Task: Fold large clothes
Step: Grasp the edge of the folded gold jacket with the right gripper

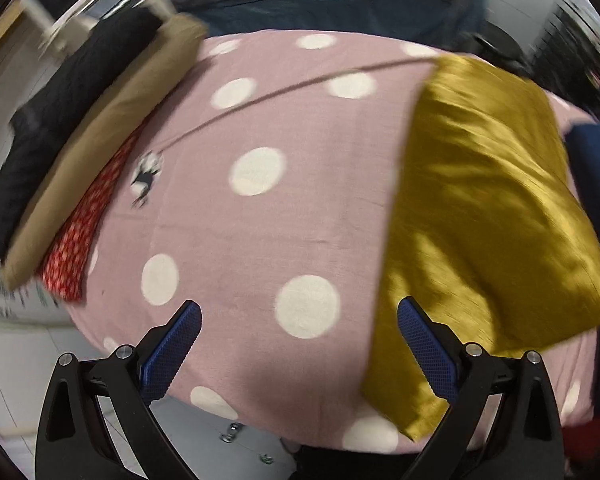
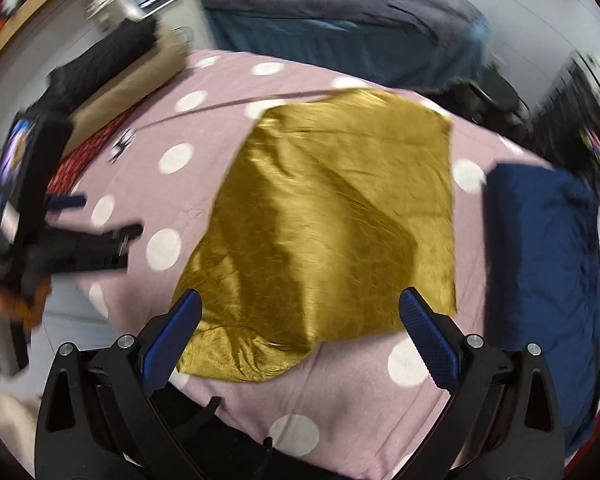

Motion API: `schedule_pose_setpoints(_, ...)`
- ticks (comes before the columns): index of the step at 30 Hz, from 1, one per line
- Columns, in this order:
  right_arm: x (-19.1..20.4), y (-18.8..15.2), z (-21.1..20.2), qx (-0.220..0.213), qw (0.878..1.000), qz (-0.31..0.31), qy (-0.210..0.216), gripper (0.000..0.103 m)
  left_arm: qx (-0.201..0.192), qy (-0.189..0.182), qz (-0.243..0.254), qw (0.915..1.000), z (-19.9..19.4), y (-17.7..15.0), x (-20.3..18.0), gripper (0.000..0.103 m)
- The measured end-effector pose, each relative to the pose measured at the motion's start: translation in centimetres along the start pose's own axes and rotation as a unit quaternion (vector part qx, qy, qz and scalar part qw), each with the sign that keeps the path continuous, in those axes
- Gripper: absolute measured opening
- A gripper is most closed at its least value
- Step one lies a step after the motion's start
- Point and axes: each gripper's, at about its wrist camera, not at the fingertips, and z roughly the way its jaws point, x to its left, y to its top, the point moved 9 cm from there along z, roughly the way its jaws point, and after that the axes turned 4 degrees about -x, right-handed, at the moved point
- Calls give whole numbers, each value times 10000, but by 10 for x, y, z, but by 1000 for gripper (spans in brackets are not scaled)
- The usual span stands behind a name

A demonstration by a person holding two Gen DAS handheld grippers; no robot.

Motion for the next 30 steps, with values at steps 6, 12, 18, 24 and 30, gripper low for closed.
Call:
schedule_pose_setpoints(6, 75, -6, 22, 39, 9838, -1748, 404, 97, 326, 96, -845, 9958, 35, -25, 64, 96)
schedule_pose_setpoints(12, 134, -52, 95, 1124, 9564, -2523, 952, 97, 672, -80, -1217, 9903, 57, -71, 72, 96)
schedule_pose_setpoints(18, 161, -118, 145, 1958, 9117, -3533, 754, 97, 748, -416, -1446, 9858, 65, -99, 63, 96)
schedule_pose_setpoints(24, 142, -133, 155, 1467, 8912, -4292, 24, 53, 451, -590, -1440, 9868, 60, -100, 60, 96)
schedule_pose_setpoints(30, 90, -31, 101, 254, 9646, -2620, 138, 9, 69, -936, -762, 9927, 45, -86, 19, 96)
